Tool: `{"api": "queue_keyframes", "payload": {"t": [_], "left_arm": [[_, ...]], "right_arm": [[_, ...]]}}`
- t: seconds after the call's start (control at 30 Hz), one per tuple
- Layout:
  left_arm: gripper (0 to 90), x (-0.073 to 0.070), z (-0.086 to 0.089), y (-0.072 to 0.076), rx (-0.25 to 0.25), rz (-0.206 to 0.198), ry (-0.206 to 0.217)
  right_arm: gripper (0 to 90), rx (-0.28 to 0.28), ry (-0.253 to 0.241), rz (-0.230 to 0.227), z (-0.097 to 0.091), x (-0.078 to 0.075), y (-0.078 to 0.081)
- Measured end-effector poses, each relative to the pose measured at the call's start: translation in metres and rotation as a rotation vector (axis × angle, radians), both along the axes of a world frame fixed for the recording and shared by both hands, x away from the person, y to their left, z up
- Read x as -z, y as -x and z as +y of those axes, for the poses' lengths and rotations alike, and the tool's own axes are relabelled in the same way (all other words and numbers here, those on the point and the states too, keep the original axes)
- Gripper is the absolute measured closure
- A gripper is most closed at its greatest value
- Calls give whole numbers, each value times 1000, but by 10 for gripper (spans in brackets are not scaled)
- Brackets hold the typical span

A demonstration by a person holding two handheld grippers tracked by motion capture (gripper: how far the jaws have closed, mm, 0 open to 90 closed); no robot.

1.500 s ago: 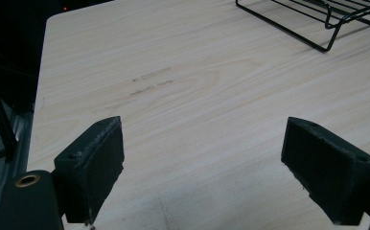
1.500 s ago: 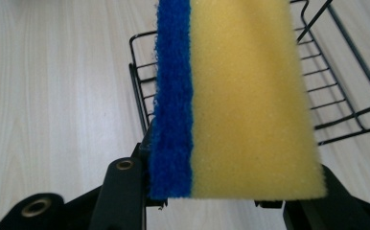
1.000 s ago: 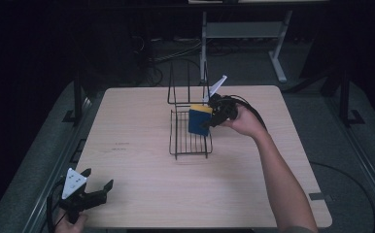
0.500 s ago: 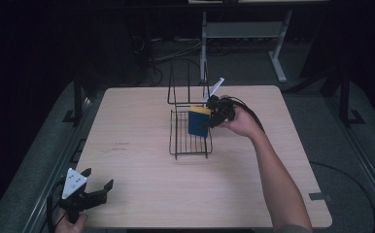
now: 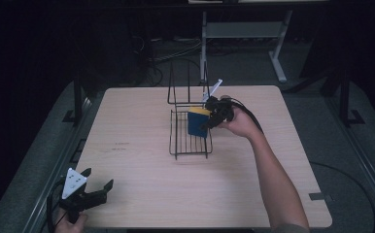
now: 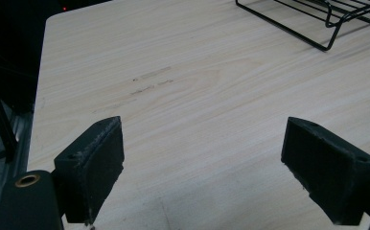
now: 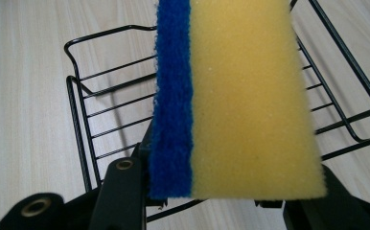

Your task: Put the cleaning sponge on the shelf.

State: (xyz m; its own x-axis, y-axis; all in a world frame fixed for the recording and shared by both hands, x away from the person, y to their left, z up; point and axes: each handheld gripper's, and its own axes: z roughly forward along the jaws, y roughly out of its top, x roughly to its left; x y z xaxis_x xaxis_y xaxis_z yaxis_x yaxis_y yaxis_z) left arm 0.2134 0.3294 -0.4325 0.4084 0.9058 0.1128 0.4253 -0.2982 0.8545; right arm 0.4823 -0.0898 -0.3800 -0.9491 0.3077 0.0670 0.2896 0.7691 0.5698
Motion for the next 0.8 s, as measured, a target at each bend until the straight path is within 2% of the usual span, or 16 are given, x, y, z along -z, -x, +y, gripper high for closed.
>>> {"api": "queue_keyframes", "payload": {"t": [0.23, 0.8], "left_arm": [[141, 0, -1, 0, 4, 2, -3], [141, 0, 0, 0, 1, -1, 0]], "right_arm": [[562, 7, 7, 13, 3, 4, 0], [562, 2, 4, 11, 1, 5, 0]]}}
